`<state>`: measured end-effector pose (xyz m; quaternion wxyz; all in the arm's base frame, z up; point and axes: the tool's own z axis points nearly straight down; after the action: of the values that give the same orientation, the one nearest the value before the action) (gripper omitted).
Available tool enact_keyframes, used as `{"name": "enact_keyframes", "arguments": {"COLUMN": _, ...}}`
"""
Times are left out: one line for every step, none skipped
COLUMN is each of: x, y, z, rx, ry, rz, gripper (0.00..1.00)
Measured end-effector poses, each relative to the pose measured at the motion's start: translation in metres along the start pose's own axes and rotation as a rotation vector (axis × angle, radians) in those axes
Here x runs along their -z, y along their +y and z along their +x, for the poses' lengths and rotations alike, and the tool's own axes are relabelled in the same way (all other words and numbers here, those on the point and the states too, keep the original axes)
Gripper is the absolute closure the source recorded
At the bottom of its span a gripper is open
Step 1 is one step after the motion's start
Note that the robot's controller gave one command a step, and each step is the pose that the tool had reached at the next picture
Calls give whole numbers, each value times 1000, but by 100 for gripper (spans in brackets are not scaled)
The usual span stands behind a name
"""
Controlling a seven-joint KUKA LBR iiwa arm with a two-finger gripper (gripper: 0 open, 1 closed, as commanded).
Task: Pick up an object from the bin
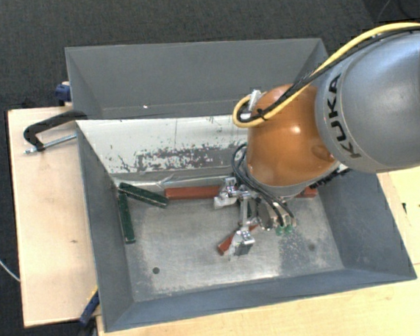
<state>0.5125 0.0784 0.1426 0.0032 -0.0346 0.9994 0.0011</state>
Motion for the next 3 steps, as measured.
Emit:
{"name": "enact_keyframes", "arguments": {"x": -60, "y": -37, "z": 18, "rx": -102, "ry": 6, "rz": 1, "gripper": 100}}
{"name": "enact_keyframes", "arguments": {"x": -60, "y": -37, "z": 18, "rx": -102, "ry": 6, "rz": 1, "gripper": 100}}
{"name": "enact_keyframes", "arguments": {"x": -15, "y": -43, "z": 14, "rx": -126, "ry": 6, "rz": 1, "gripper": 100}}
